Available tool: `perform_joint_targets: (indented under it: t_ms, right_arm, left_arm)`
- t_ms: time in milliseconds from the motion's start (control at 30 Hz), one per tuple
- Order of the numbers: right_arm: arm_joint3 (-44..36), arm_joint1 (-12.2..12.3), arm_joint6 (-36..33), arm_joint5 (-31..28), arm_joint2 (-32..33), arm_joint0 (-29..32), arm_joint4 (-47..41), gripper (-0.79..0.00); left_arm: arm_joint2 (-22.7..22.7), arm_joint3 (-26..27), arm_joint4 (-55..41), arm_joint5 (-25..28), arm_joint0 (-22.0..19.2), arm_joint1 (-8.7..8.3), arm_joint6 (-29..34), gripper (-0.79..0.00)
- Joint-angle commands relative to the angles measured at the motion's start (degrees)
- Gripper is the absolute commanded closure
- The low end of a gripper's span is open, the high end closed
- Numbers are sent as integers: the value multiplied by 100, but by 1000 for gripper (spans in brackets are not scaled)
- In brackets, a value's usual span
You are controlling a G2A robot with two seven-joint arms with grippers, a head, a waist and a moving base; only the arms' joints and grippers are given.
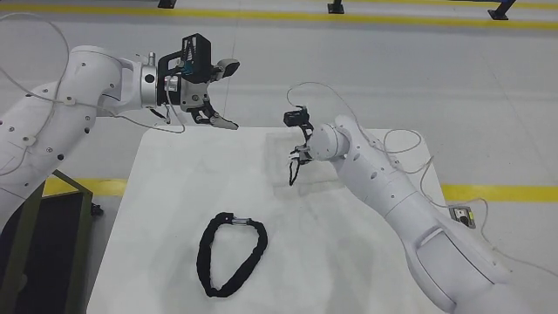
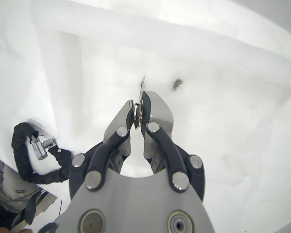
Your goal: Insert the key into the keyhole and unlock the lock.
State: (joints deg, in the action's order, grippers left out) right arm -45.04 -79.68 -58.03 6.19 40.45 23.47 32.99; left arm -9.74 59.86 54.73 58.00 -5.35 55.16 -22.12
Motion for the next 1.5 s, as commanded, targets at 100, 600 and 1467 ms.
perform_joint_targets:
  t_ms: [100,600,1467]
  right_arm:
    - [393,-108,95,187,-76,-48,-9,0]
    - [552,-340,126,741,-441,-224,872,0]
    - [-254,51,-254,-83,472,70,571,0]
  left_arm:
    - [0,0,0,0,0,1,0,-785]
    - [0,0,0,0,0,1,0,-785]
    - [0,0,0,0,0,1,0,-785]
